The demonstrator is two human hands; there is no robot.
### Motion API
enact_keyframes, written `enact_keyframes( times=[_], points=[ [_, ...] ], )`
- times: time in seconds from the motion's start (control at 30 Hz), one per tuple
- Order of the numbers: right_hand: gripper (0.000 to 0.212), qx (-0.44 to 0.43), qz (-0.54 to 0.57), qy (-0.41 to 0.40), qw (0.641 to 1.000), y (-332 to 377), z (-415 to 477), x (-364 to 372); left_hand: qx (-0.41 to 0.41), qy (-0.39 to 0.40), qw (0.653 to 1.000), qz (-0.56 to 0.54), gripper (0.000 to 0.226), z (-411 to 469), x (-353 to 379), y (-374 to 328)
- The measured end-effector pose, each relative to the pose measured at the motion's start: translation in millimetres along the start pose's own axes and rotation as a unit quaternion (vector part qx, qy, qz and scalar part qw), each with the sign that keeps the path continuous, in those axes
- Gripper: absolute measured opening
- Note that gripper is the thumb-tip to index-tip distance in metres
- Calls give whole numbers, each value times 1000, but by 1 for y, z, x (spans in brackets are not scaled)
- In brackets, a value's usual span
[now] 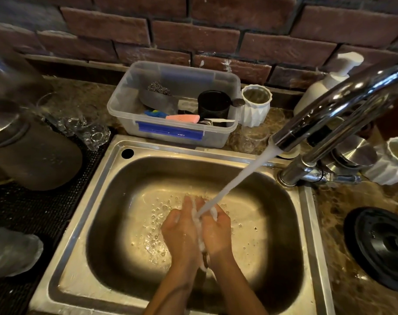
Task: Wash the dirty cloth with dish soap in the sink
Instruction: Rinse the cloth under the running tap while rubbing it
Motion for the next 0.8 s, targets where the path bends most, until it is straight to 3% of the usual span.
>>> enact_keyframes(
  times=[0.1, 0.2, 0.3, 0.37, 0.47, 0.57, 0.67, 0.73, 0.8],
  points=[
    [28, 22, 13, -4, 1000, 0, -3, 6, -17, -18, 1000, -15, 29, 8, -3, 4],
    [33, 19, -3, -40, 999, 2, -3, 12, -5, 26, 998, 54, 20, 14, -4, 1],
    [39, 29, -40, -46, 998, 5, 0, 14, -24, -24, 998, 57, 40, 16, -7, 0],
    [47, 26, -60, -60, 996, 8, -3, 17, -66, -40, 996, 50, 36, 17, -6, -1],
    [44, -36, -70, -79, 994, 12, -13, 19, -161, 43, 985, 50, 42, 21, -13, -4],
    [31, -124, -95, -28, 987, 11, -21, 11, -277, 160, 945, -71, 50, 24, -28, -8],
    [11, -95, -162, 24, 982, 8, -16, -11, -223, 170, 955, -95, 38, 25, -36, -10],
    [11, -14, -93, 79, 992, 8, -19, -15, -154, 109, 977, -96, 33, 23, -34, -9],
    [14, 41, -12, 71, 997, 7, -25, -9, -114, 78, 987, -88, 25, 13, -26, -11]
  ],
)
Point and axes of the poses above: each hand's wrist, its own z-axis towards the middle knuckle, its own x-axis out of the palm, y = z × x, the point moved 1 cm from there along z, towards the middle knuckle, and after that the axes turned 15 degrees about x, right-handed, at the moved point
